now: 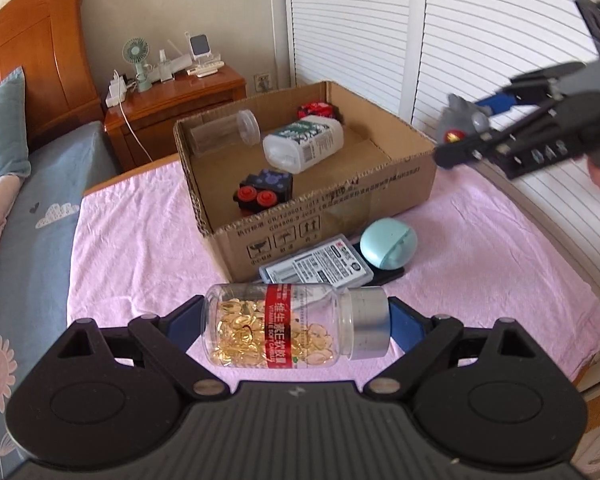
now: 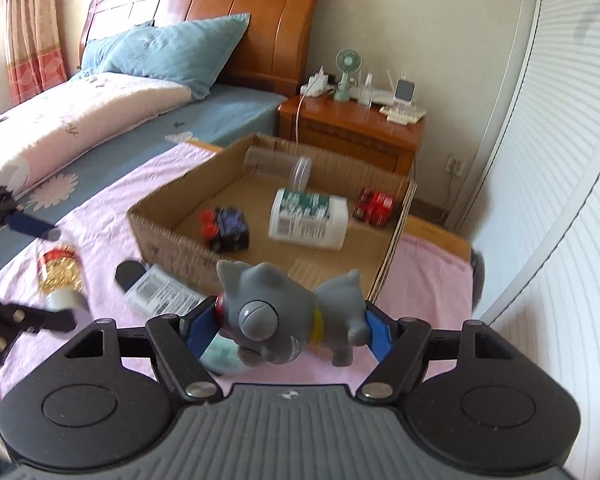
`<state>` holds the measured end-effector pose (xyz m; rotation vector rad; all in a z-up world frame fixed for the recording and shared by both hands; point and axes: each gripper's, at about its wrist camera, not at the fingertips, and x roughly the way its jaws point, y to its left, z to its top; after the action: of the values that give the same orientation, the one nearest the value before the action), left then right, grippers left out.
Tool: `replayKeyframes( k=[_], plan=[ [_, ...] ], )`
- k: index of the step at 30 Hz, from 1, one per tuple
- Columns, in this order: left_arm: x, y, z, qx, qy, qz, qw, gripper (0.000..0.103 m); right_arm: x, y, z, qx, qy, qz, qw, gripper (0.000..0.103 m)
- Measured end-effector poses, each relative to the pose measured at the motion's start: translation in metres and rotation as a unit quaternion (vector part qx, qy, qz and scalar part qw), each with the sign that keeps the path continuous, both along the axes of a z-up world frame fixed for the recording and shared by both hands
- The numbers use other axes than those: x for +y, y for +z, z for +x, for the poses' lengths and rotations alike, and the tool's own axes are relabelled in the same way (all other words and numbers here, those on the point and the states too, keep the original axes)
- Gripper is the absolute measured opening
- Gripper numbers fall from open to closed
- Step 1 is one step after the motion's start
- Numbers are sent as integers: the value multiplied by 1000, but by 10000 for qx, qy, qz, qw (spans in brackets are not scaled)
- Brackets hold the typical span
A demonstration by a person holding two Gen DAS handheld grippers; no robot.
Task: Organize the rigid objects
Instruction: 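Close the left gripper on the capsule bottle while the right lifts the grey toy into the box, then lower the capsule bottle into the box and open the left gripper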
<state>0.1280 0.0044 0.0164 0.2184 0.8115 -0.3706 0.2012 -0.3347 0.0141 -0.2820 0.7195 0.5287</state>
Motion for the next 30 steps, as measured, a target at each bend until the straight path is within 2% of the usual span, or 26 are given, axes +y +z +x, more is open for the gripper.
replayKeyframes(
  k=[7,10,12,14,17,25,30],
  plan=[
    [7,10,7,-174,86,-2,9998,93,21,16,48,-141,-98,-41,9998,78],
    [11,12,9,-239,124,5,9996,93,28,13,68,81,-164,-83,9998,81],
    [13,14,11,-260,157,-11,9995,93,31,7,75,244,-199,-110,9994,94],
    [15,15,12,-276,177,-30,9995,93,31,4,75,266,-252,-48,9993,103],
    [17,16,14,-278,207,-52,9994,93,29,0,68,370,-318,72,9988,103],
    [16,20,20,-214,254,-96,9994,93,22,-8,43,745,-892,-51,9932,103],
    [9,22,29,-134,203,-48,9997,93,17,-13,15,738,-1181,-52,9902,103]
  ],
)
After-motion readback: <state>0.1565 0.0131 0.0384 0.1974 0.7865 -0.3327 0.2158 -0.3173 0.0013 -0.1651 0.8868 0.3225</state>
